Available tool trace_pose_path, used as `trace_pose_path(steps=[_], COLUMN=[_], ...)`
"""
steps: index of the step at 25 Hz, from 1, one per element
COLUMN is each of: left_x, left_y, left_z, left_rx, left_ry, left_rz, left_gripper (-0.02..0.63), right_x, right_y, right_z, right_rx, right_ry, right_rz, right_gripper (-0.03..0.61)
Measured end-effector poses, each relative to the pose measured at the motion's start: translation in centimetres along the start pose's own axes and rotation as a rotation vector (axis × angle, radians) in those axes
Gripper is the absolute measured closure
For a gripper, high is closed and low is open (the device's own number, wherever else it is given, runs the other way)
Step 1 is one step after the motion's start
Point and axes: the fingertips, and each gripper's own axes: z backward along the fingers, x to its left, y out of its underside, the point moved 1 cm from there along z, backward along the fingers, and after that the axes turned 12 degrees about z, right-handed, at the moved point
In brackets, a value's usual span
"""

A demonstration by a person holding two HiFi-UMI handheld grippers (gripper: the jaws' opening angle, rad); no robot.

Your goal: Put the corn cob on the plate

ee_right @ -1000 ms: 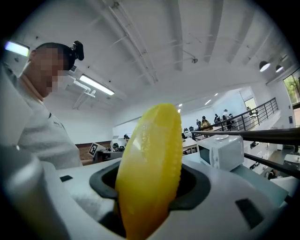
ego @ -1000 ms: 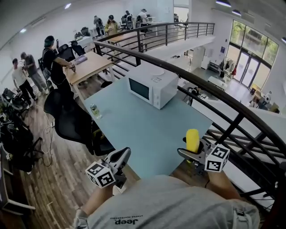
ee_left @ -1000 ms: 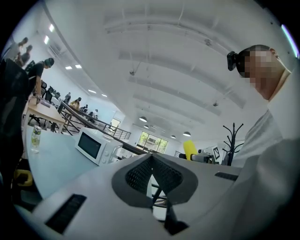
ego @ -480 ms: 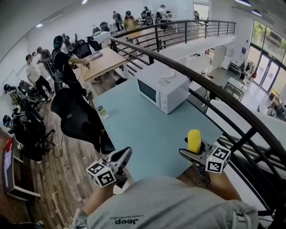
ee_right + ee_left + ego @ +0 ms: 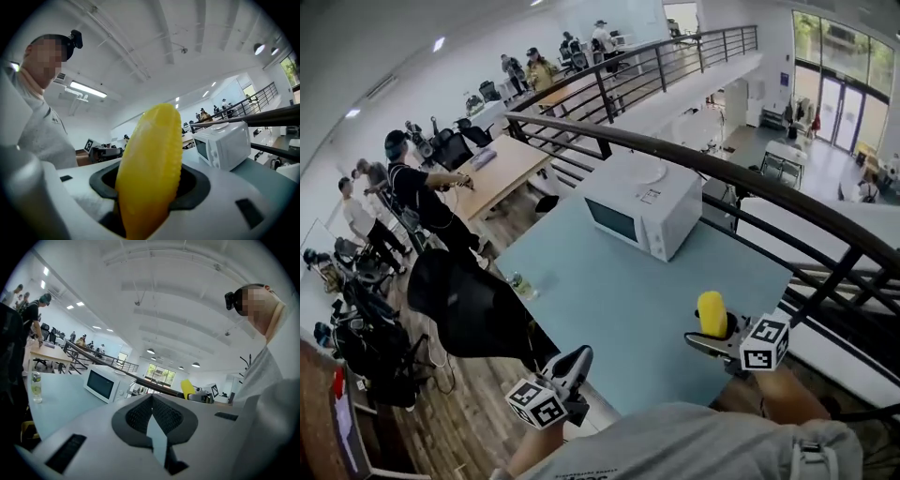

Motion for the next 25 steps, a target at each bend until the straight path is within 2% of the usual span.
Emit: trace_pose_path(steps=[3,6,10,14,17,25], left_x=[3.6,4.8,5.1,3.8,3.3,4.6], left_y=[0.1,-1.5,-2.6,-2.3,-2.3,-5.4], left_z=[-1.4,-3.1,-6.2,-9.0,-10.6,-14.0], left_rx=[0.053,0.092,0.077,0.047,0.055,0.053], left_ry=[0.089,0.200,0.266,0.260,0.236,0.181], left_rz=[-0.036,-0.092,-0.073,-0.055,-0.058,-0.124], left_gripper=[0.595,0.595,0.595,0.595,0.595,0.595], right_x=[-0.1,1.3,1.2,-1.7,-3.7,-9.0], right_y=[0.7,0.5,0.5,-0.3,-1.0,-3.6], right_z=[-3.3,-4.7,-4.3,-3.2,-2.4,-3.4], right_rx=[0.016,0.037,0.090,0.119,0.127,0.119], right_ry=[0.076,0.135,0.174,0.173,0.171,0.176], right_rz=[-0.054,-0.094,-0.089,-0.059,-0.021,0.054], right_gripper=[0.310,0.310,0.310,0.310,0.310,0.310])
